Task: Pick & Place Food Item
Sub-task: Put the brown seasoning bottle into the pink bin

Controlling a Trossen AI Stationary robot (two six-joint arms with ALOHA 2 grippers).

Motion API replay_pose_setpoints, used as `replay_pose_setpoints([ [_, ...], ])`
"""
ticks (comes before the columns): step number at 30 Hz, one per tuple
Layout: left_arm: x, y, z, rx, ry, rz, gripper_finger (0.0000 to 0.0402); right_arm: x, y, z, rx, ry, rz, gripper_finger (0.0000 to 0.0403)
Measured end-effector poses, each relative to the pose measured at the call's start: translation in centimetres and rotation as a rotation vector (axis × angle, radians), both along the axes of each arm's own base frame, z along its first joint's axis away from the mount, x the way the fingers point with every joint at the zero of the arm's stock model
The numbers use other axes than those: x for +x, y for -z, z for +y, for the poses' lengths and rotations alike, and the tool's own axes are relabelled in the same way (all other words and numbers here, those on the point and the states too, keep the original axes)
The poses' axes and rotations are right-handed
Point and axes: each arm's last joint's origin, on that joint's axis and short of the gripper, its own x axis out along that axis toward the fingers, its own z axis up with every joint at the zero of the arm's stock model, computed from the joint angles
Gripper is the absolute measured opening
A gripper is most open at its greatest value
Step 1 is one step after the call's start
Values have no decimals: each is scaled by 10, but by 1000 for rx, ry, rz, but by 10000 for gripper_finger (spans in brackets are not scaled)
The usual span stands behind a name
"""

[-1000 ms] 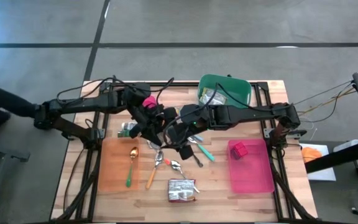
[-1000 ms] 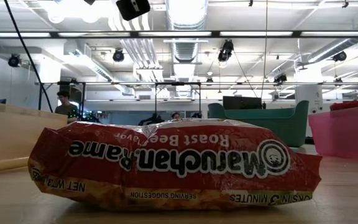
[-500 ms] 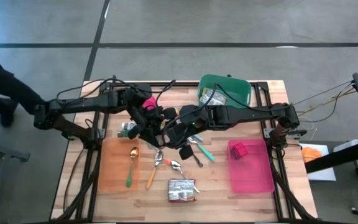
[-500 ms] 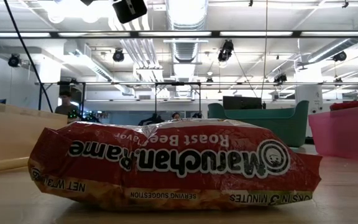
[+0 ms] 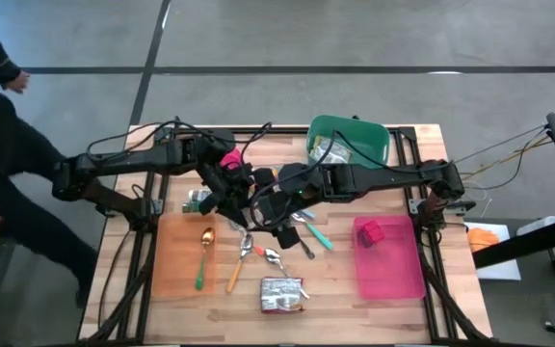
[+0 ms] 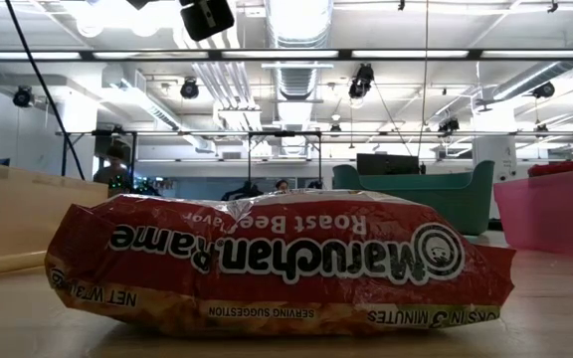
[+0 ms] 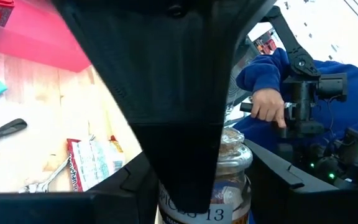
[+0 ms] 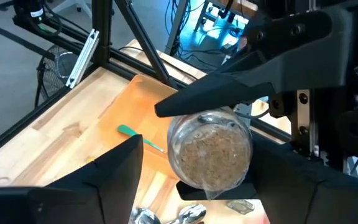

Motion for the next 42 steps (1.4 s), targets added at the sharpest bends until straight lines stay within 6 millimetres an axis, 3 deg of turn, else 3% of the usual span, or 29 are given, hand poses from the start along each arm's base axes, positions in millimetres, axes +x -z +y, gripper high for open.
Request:
replay_pose_setpoints([
  [11,0,1,0,28,-2,-9,175,0,0,1,3,-20,-5,266],
  [20,0,1,0,33,-8,-12,175,0,-1,0,1,-15,-12,167],
  [39,2,-5,0,-14,-3,-32,175,-2,-6,0,27,41,-10,167],
  [40,2,-5,0,-17,-2,-30,177,-2,-6,0,33,45,-8,167],
  [42,2,-5,1,-15,-6,-32,220,-3,-5,0,58,61,3,167],
])
